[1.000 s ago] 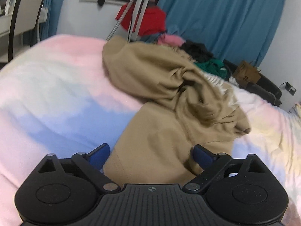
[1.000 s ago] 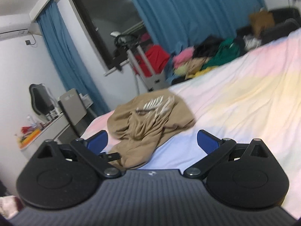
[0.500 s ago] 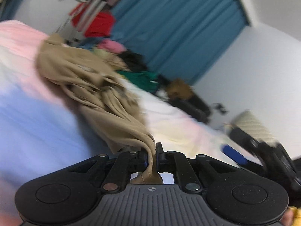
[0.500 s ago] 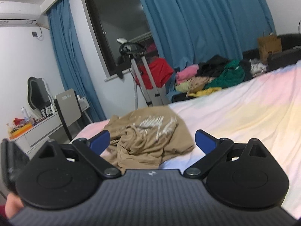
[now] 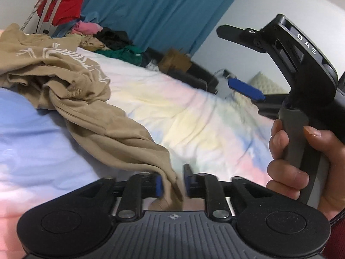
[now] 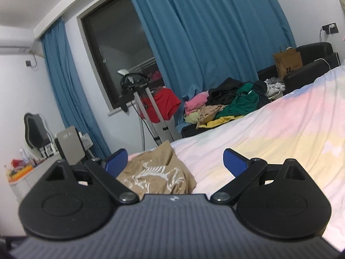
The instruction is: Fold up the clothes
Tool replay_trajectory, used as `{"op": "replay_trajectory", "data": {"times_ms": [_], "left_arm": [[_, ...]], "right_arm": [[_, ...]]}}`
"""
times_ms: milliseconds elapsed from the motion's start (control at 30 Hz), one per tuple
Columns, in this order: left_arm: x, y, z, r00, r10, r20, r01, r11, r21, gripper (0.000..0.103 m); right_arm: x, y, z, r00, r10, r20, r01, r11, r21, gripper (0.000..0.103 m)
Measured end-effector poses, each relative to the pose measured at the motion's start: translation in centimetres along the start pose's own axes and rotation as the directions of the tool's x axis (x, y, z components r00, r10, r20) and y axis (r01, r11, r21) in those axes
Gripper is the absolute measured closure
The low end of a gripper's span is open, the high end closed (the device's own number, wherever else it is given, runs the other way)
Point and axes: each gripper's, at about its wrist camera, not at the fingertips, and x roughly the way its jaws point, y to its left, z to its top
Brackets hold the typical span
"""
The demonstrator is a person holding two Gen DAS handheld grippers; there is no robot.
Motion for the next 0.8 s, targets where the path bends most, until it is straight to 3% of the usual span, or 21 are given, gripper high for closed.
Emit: {"op": "replay_trajectory", "data": {"times_ms": [33, 167, 233, 400, 533, 700, 800], "left_arm": [[-0.5, 0.0, 0.2, 1.000, 0.008, -0.006, -0.008, 1.000, 0.011, 0.052], [-4.7, 0.1, 1.0, 0.993, 0.120, -0.003, -0.120, 0.990, 0.072, 0.042], [-6.7, 1.1, 1.4, 0.977, 0.215, 0.008, -0.215, 0.975, 0.057, 0.041], [-10.0, 4.1, 2.5, 0.920, 0.386, 0.066, -0.386, 0.922, -0.022, 0.041], [-11.6, 5.7, 3.8, 0.885, 0.453, 0.111, -0.453, 0.891, -0.021, 0.041], [-12.4, 6.7, 3.8, 0.842, 0.519, 0.146, -0.532, 0.844, 0.065, 0.041], [-12.1, 8.0, 3.9, 0.840, 0.527, 0.127, -0.536, 0.842, 0.057, 0.041]], "right_arm": [[0.2, 0.4, -0.3, 1.000, 0.006, -0.010, -0.007, 1.000, -0.009, 0.005], [1.2, 2.3, -1.7, 0.998, 0.017, -0.054, -0.020, 0.998, -0.063, 0.013], [1.8, 3.3, -2.8, 0.996, 0.011, -0.089, -0.019, 0.995, -0.093, 0.025], [3.7, 6.7, -6.1, 0.983, 0.006, -0.181, -0.042, 0.979, -0.197, 0.037], [6.3, 9.7, -7.8, 0.979, -0.009, -0.203, -0.058, 0.945, -0.322, 0.049], [10.8, 12.8, -9.9, 0.970, -0.051, -0.239, -0.074, 0.870, -0.487, 0.058], [13.2, 13.8, -10.9, 0.966, -0.094, -0.241, -0.057, 0.831, -0.554, 0.060]]}}
